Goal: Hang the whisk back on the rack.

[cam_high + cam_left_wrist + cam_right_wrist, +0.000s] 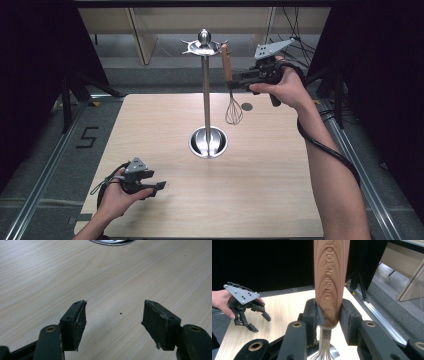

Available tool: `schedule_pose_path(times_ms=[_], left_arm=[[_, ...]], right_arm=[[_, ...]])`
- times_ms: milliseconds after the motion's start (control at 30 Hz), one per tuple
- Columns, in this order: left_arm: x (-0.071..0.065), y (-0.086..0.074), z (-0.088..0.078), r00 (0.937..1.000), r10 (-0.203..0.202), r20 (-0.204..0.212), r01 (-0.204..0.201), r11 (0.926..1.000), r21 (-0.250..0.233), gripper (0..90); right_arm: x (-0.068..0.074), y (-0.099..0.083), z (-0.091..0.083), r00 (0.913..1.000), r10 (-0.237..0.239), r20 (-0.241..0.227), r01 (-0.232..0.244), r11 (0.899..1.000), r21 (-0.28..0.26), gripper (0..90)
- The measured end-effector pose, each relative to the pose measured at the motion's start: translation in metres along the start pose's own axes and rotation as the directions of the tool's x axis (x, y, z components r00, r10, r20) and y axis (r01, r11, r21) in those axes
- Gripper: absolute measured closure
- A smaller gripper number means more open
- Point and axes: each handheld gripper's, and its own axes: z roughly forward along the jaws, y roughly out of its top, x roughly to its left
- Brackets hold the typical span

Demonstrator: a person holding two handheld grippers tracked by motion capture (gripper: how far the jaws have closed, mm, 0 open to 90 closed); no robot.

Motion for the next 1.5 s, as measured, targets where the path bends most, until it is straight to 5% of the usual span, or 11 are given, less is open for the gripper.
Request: schedule_pose_path(times_ms=[433, 1100, 1267, 1500], left_arm=[[0.000, 0.000, 0.000, 1.0000, -0.002, 0.000, 0.002, 1.0000, -0.004, 34.4], [0.000, 0.000, 0.000, 1.0000, 0.002, -0.005, -0.002, 1.0000, -0.003, 34.4], [-0.001, 0.000, 0.000, 1.0000, -0.002, -0.003, 0.002, 1.0000, -0.006, 34.4], [0.000, 0.000, 0.000, 1.0000, -0.003, -0.005, 0.003, 1.0000, -0.007, 34.3]], right_arm=[[-0.001, -0.003, 0.007, 0.9999, -0.005, -0.013, 0.005, 1.000, 0.011, 69.5], [0.007, -0.004, 0.015, 0.9990, -0.029, 0.034, 0.028, 1.000, 0.014, 68.3], [0.015, -0.004, 0.016, 0.9980, -0.030, 0.055, 0.028, 0.999, 0.026, 60.0], [0.021, -0.004, 0.009, 0.9880, -0.040, 0.149, 0.040, 0.999, 0.001, 46.4]])
